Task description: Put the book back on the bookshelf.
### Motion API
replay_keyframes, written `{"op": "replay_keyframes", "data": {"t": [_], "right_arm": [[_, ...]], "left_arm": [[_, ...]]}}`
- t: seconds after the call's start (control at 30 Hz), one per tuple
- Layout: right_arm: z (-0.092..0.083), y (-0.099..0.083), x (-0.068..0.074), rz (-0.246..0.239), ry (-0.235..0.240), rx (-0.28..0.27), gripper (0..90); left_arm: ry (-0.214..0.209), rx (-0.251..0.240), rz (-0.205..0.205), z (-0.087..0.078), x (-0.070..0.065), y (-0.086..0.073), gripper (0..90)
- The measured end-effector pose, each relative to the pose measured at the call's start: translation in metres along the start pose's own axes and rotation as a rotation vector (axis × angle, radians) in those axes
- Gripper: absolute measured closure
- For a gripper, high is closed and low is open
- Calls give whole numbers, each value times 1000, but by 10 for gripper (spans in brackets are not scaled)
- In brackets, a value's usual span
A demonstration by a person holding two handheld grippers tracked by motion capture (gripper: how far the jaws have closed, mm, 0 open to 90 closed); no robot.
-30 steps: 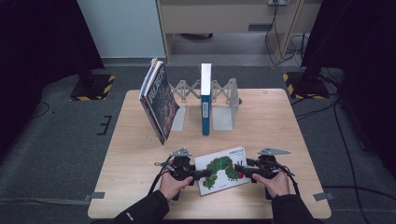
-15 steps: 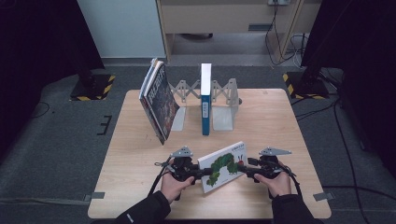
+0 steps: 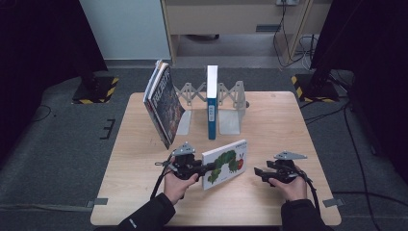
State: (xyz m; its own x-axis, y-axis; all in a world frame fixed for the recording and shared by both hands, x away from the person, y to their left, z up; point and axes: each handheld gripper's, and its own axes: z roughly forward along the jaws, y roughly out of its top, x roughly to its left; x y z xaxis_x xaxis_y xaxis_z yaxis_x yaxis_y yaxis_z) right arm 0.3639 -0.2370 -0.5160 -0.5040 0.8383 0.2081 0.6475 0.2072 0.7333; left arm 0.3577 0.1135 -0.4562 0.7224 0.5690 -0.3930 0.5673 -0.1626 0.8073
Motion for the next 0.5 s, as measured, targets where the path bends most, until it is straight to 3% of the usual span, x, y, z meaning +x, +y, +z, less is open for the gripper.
{"op": "replay_keyframes", "data": {"t": [0.17,0.5], "right_arm": [[-5,-4,-14,0,-53,9,305],[-5,-12,-29,-38,-133,59,241]], "left_arm": [[42,-47,23,-5,-2,15,746],[128,-150,15,-3,-1,44,746]]}}
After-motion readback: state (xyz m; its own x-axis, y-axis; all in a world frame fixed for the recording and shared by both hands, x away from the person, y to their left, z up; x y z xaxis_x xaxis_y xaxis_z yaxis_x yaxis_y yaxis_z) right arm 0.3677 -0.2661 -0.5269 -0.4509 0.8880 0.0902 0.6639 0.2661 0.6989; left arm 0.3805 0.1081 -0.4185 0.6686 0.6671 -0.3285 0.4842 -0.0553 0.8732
